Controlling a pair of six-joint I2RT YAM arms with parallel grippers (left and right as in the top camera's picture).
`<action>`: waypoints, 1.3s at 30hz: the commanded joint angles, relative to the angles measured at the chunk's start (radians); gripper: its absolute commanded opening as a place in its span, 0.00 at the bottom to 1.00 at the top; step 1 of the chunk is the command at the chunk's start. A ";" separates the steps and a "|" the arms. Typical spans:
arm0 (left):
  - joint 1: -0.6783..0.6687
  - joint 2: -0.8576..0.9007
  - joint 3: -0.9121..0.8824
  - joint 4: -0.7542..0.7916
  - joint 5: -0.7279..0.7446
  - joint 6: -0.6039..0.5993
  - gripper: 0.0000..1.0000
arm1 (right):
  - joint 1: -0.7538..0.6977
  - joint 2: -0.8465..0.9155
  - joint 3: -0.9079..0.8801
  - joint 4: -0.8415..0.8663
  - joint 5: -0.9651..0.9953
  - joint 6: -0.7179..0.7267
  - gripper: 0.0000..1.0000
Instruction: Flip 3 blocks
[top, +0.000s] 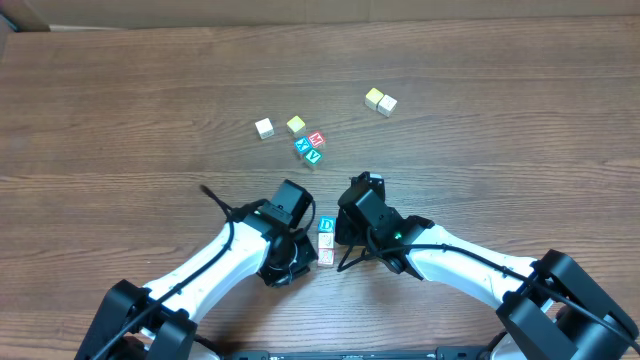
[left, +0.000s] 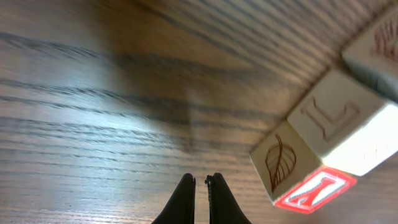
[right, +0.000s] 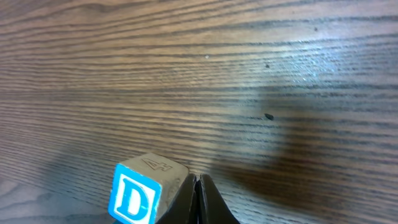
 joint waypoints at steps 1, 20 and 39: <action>-0.041 -0.010 -0.004 0.003 0.009 0.047 0.04 | -0.008 0.005 -0.008 0.019 0.003 -0.026 0.04; -0.082 -0.010 -0.004 0.054 0.010 0.056 0.04 | -0.074 0.007 -0.008 0.097 -0.027 -0.164 0.04; -0.082 -0.010 -0.005 0.051 0.028 0.058 0.04 | -0.074 0.079 -0.008 0.173 -0.159 -0.213 0.04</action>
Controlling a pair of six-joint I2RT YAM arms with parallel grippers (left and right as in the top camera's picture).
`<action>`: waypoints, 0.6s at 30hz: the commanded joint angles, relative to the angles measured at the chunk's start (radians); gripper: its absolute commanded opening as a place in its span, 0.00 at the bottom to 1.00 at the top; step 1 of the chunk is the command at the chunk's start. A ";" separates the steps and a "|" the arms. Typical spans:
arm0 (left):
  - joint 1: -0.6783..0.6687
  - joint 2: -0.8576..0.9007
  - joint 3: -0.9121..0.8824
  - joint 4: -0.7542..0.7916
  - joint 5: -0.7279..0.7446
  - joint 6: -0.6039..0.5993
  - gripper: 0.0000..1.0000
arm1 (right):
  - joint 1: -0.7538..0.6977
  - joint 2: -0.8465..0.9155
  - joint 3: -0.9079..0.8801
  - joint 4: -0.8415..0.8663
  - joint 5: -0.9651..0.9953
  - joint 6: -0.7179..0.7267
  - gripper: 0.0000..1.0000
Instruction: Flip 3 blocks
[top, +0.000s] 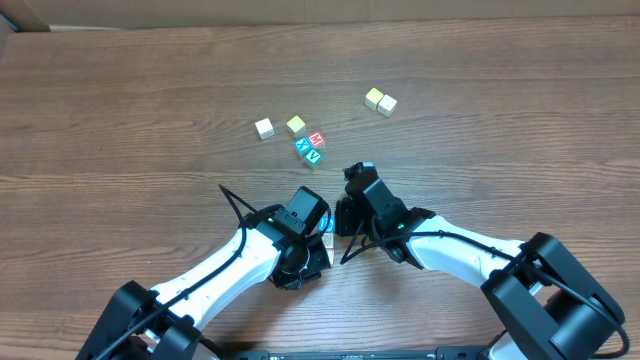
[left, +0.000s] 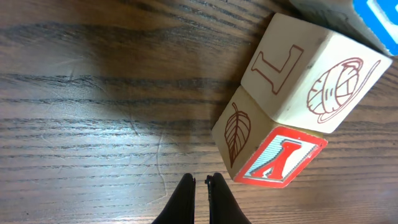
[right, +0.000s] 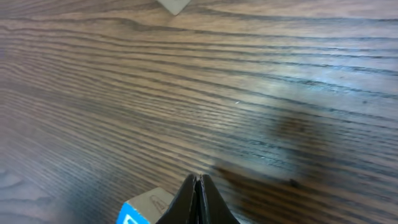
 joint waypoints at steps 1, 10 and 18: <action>-0.004 -0.010 -0.005 0.001 0.016 0.029 0.04 | -0.003 0.005 -0.008 0.014 -0.042 -0.018 0.04; -0.004 -0.010 -0.005 0.000 0.017 0.029 0.04 | -0.003 0.005 -0.008 0.006 -0.032 0.009 0.04; -0.004 -0.010 -0.005 0.000 0.017 0.029 0.04 | -0.003 0.005 -0.008 -0.042 0.049 0.104 0.04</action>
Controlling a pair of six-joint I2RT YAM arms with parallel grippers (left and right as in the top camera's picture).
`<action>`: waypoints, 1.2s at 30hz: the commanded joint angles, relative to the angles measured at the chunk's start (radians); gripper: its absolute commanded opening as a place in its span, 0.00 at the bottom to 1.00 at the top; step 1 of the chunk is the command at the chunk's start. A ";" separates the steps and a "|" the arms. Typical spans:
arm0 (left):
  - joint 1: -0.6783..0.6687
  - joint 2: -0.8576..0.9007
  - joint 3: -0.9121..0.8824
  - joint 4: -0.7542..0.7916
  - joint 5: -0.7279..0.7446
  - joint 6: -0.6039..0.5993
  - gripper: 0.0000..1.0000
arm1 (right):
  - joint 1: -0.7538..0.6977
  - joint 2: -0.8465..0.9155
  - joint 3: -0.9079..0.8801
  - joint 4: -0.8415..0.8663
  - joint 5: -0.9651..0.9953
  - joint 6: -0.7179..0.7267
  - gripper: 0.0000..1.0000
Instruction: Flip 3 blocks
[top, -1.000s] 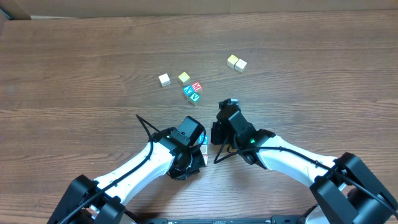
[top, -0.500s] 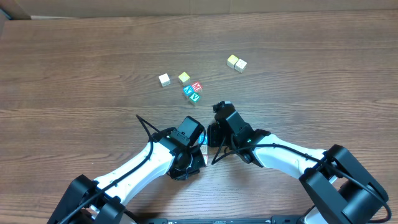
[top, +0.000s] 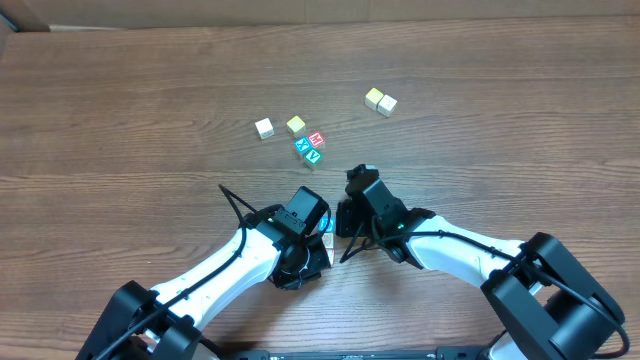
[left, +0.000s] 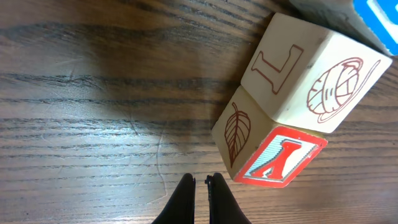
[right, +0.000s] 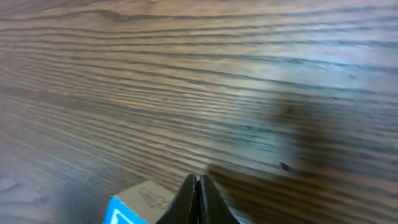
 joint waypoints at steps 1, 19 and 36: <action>-0.004 -0.010 -0.005 0.000 0.016 0.029 0.04 | -0.003 0.004 -0.008 -0.002 0.031 0.037 0.04; -0.004 -0.010 -0.005 0.000 0.016 0.029 0.04 | -0.003 0.004 -0.008 -0.006 -0.056 0.029 0.04; -0.004 -0.010 -0.005 0.000 0.016 0.026 0.04 | -0.003 0.004 -0.008 0.012 -0.079 0.029 0.04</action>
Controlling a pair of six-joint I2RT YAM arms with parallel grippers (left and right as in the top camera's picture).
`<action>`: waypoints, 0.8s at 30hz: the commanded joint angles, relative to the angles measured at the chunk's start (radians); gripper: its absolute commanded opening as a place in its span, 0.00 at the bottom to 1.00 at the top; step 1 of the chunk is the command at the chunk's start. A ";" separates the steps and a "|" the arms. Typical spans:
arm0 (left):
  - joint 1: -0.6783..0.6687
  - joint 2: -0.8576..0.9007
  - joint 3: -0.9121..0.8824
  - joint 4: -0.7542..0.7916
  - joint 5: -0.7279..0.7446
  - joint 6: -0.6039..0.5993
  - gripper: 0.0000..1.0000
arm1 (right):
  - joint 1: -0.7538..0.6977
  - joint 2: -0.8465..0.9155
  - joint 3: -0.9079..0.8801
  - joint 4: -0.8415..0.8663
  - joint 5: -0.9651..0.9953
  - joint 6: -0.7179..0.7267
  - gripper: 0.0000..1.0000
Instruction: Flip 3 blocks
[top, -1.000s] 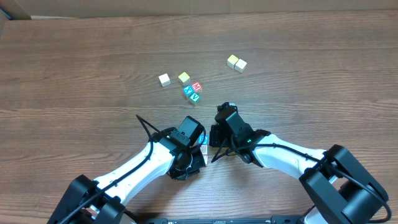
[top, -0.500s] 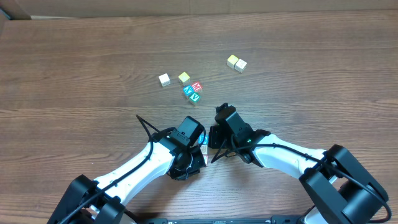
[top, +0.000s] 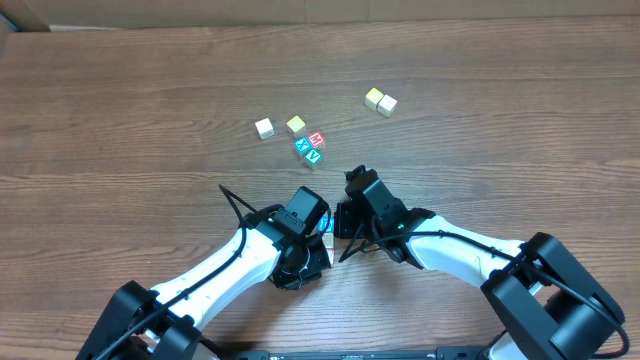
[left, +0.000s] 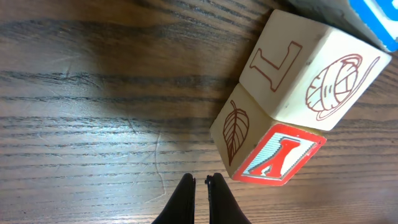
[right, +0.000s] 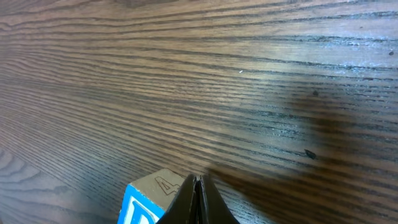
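Three lettered blocks lie in a tight row between my two arms. The red A block (left: 258, 149) with a leaf side lies against the cream L block (left: 305, 74) with a yarn-ball side. Beyond them is the blue D block (right: 152, 199), with a 4 on its top. My left gripper (left: 200, 181) is shut and empty, just left of the A block. The right gripper (right: 198, 180) is also shut, its tip against the D block's right edge. In the overhead view the arms hide most of the row (top: 327, 238).
Farther back lie a white block (top: 264, 128), a yellow block (top: 296, 124), and a cluster of red (top: 317, 138), blue X (top: 303, 146) and green V (top: 313, 155) blocks. Two pale yellow blocks (top: 380, 100) sit at the back right.
Both arms have barely moved. The blue D block shows a little more in the right wrist view, and the blocks have shifted slightly in the left wrist view. Both grippers remain shut.
At first my left gripper was shut, low and to the left of the block row, and the right was shut beside the D block. Then the left arm had moved right, over the row, and the right had shifted back. Both have held there since.
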 joint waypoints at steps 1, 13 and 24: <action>-0.004 -0.010 -0.005 0.000 0.009 0.026 0.04 | -0.003 0.004 -0.008 0.006 -0.010 0.003 0.04; -0.004 -0.010 -0.005 0.000 0.009 0.026 0.04 | -0.003 0.004 -0.008 0.013 -0.010 0.003 0.04; -0.004 -0.010 -0.005 0.000 0.009 0.026 0.04 | -0.003 0.004 -0.008 0.027 -0.010 0.003 0.04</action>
